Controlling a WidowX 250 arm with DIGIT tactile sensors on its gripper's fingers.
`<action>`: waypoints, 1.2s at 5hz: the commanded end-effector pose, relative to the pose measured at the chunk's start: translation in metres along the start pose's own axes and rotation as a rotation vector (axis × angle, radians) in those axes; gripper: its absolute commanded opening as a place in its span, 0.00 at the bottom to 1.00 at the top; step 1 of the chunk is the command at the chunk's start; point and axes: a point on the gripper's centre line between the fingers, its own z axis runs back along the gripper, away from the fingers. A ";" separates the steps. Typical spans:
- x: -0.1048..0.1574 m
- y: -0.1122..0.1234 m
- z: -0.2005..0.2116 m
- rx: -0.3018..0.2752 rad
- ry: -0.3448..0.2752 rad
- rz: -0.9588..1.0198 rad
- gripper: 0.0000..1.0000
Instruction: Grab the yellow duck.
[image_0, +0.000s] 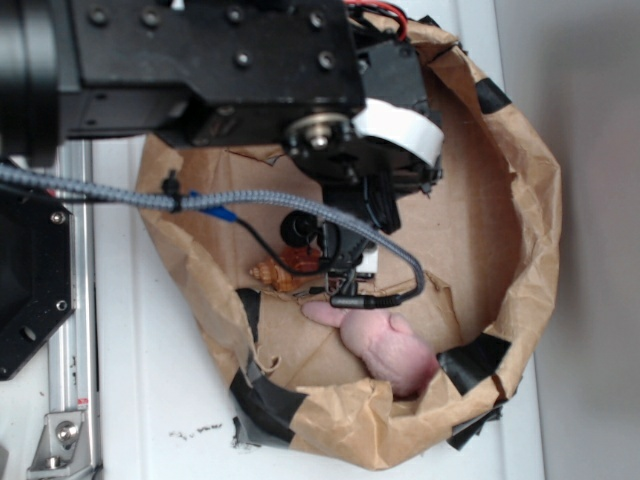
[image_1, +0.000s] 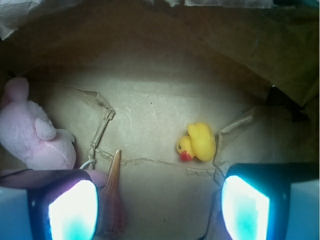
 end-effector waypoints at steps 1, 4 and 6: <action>0.013 -0.004 0.015 0.006 -0.052 -0.013 1.00; 0.014 -0.005 -0.015 0.007 -0.081 0.073 1.00; 0.019 -0.002 -0.033 0.002 -0.055 0.097 1.00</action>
